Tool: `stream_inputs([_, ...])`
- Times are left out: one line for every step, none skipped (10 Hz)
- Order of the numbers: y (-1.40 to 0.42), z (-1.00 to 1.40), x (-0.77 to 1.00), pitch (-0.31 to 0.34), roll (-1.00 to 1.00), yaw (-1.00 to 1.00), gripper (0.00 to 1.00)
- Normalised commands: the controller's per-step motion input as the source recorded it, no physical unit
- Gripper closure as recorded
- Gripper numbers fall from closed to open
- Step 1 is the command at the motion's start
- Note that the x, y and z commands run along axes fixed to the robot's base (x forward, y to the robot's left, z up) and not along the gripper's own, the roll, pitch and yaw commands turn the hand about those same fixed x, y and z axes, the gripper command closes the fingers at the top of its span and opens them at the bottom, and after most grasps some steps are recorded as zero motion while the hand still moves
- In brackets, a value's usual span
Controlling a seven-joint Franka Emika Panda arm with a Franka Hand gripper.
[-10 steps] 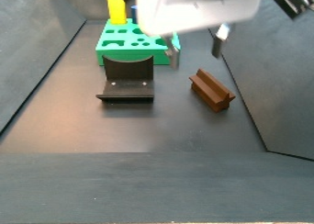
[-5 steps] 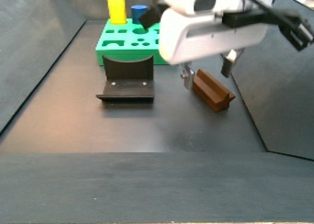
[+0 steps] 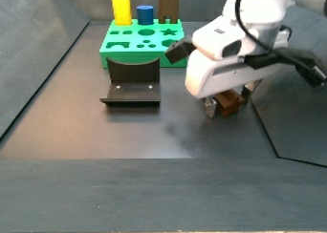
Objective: Pick up the star object. Move up. Place the star object on the fixture. Regrasp the star object. Move to above the board. Insert the star object.
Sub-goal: Pick up the star object.
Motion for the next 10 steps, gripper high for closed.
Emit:
stream_inputs([0.0, 0.0, 0.0, 0.0, 0.0, 0.0, 1.0])
stream_inputs([0.0, 0.0, 0.0, 0.0, 0.0, 0.0, 1.0])
stream_inputs([0.0, 0.0, 0.0, 0.0, 0.0, 0.0, 1.0])
stream_inputs([0.0, 0.0, 0.0, 0.0, 0.0, 0.0, 1.0])
stream_inputs([0.0, 0.0, 0.0, 0.0, 0.0, 0.0, 1.0])
stream_inputs([0.0, 0.0, 0.0, 0.0, 0.0, 0.0, 1.0])
stream_inputs([0.0, 0.0, 0.0, 0.0, 0.0, 0.0, 1.0])
stream_inputs([0.0, 0.0, 0.0, 0.0, 0.0, 0.0, 1.0])
stream_inputs([0.0, 0.0, 0.0, 0.0, 0.0, 0.0, 1.0])
stream_inputs([0.0, 0.0, 0.0, 0.0, 0.0, 0.0, 1.0])
